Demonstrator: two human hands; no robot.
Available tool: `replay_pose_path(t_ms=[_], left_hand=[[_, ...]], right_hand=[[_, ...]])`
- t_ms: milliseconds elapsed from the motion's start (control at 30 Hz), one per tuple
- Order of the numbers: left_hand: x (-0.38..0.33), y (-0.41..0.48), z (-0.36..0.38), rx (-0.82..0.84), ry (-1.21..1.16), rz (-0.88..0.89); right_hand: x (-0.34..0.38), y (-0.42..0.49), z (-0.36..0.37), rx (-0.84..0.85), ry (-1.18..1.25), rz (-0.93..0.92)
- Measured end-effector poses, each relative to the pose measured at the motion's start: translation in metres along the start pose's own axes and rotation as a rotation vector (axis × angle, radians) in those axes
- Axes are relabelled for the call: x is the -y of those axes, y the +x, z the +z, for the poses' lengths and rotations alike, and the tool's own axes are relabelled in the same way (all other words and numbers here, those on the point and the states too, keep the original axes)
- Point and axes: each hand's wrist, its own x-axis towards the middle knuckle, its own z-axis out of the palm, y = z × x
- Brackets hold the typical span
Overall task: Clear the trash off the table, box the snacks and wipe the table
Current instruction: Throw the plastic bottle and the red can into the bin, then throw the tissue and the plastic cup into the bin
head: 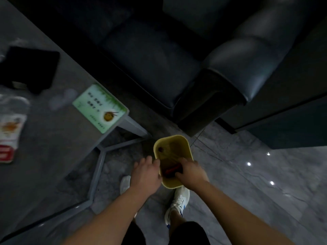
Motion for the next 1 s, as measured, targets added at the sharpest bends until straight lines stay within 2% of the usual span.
replay_pose_path(t_ms=[267,567,767,1000], left_hand=[[0.012,-0.086,-0.055,-0.141,-0.015,-0.094],[0.055,-0.150,-0.094,-0.373,-0.064,-0.301],[0.104,-0.181,-0.125,-0.415,-0.135,-0.409],[0.198,-0.207,-0.144,-0.461,-0.189,-0.472]], right_hand=[[0.056,-0.068,-0.059,-0.074,-0.097,-0.117],[0.150,-0.091,-0.108,-0.199,-0.174,-0.379],[0.230,-0.095,-0.121,-0.164,-0.249,-0.496],[0.337,-0.084,-0.104,-0.255,-0.328,-0.593]])
